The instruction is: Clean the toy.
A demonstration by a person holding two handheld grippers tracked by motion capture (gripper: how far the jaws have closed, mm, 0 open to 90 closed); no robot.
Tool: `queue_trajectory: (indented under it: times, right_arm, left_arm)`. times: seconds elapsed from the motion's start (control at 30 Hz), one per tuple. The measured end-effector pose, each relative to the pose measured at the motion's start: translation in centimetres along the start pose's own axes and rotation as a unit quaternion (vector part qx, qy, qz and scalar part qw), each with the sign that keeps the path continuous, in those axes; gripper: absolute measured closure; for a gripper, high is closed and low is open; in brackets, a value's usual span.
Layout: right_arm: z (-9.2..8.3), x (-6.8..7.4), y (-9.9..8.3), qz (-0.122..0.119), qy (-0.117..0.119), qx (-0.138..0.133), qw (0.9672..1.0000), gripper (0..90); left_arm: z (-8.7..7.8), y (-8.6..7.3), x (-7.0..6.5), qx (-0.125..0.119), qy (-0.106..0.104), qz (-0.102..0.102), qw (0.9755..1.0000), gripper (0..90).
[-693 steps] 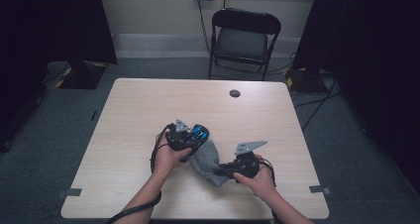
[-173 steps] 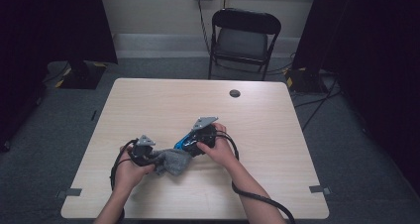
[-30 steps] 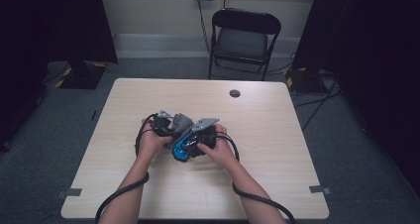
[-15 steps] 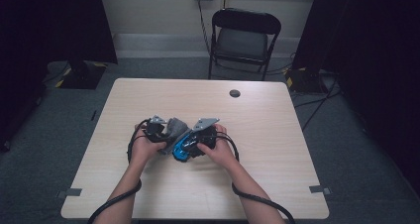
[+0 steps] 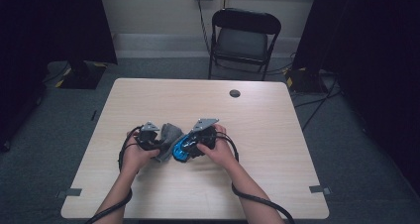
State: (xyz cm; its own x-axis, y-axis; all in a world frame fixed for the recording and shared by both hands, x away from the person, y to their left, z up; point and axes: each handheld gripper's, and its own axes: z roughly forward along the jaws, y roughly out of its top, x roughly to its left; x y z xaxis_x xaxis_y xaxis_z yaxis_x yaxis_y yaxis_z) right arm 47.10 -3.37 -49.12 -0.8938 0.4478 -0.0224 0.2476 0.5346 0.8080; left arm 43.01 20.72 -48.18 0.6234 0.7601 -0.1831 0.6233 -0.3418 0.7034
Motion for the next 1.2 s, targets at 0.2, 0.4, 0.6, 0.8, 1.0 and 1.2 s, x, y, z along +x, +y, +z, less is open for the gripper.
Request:
queue_trajectory:
  times: [0.2, 0.4, 0.6, 0.8, 1.0, 1.2]
  right_arm:
    - [0.0, 0.1, 0.0, 0.000, 0.000, 0.001, 1.0000, 4.4]
    - [0.0, 0.1, 0.1, 0.000, 0.000, 0.002, 1.0000, 4.4]
    - [0.0, 0.1, 0.1, 0.000, -0.001, 0.001, 1.0000, 4.4]
    - [0.0, 0.1, 0.1, 0.000, -0.001, 0.001, 1.0000, 4.4]
    - [0.0, 0.1, 0.1, 0.000, -0.001, 0.001, 1.0000, 4.4]
    - [0.0, 0.1, 0.0, 0.001, -0.001, 0.000, 1.0000, 4.4]
  left_arm:
    - [-0.6, -0.7, -0.2, -0.003, -0.003, -0.004, 1.0000, 76.1]
    - [-1.5, -1.5, -0.3, -0.003, -0.008, -0.006, 0.9999, 76.1]
    - [-2.1, -2.2, -0.7, 0.001, -0.015, -0.010, 0.9998, 76.1]
    - [-2.9, -3.1, -0.8, 0.003, -0.024, -0.015, 0.9996, 76.2]
    - [-3.7, -3.6, -1.2, 0.017, -0.033, -0.008, 0.9993, 76.2]
    - [-4.6, -4.4, -1.0, 0.017, -0.040, -0.016, 0.9989, 76.1]
